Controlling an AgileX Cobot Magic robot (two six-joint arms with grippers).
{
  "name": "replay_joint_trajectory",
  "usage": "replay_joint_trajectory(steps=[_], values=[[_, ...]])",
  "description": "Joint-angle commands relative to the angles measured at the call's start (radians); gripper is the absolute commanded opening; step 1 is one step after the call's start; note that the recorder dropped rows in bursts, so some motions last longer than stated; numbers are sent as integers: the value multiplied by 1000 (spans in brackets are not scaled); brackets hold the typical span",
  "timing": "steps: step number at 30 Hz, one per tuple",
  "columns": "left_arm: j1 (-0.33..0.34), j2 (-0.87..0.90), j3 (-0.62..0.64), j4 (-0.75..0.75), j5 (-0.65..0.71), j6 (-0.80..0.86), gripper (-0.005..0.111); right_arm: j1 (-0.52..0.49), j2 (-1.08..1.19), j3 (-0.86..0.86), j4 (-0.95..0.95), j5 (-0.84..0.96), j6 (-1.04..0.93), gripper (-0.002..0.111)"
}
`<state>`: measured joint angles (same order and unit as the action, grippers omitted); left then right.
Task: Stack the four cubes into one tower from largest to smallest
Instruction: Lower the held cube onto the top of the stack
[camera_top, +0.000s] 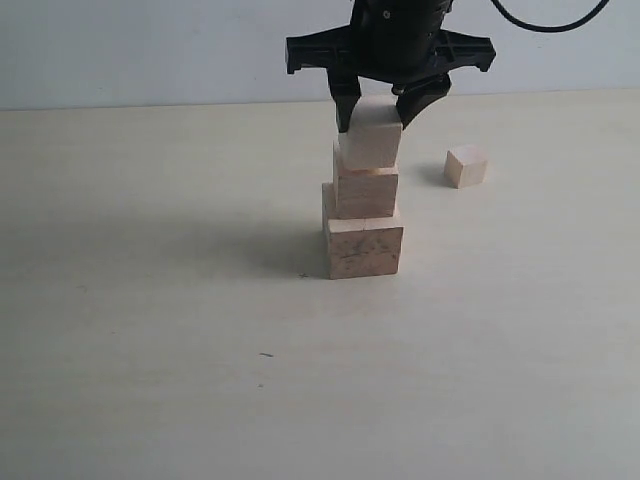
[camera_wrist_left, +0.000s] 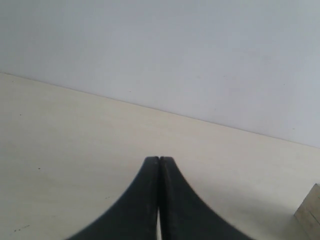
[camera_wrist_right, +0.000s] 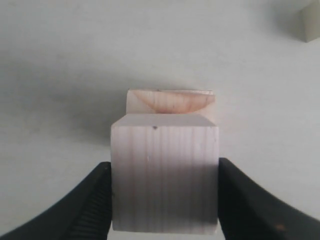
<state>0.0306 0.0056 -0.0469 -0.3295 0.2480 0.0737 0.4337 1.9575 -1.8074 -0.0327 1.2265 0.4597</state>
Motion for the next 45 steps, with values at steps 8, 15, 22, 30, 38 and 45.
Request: replay_joint_trajectory(steps=[8,15,22,30,38,45], values=[[-3,-6,4,5,-8,2,0,-3,-22,-5,-11,-52,9,38],[-3,-6,4,5,-8,2,0,-27,-16,-5,-22,-17,25,38],[-3,-6,4,5,-8,2,0,-29,2,-5,27,-9,14,38],[-3,-6,4,5,-8,2,0,-29,12,-5,33,-27,14,38],[-3,-6,4,5,-8,2,0,-29,12,-5,33,-51,14,38],[-3,-6,4,5,-8,2,0,-29,12,-5,25,-68,14,38]])
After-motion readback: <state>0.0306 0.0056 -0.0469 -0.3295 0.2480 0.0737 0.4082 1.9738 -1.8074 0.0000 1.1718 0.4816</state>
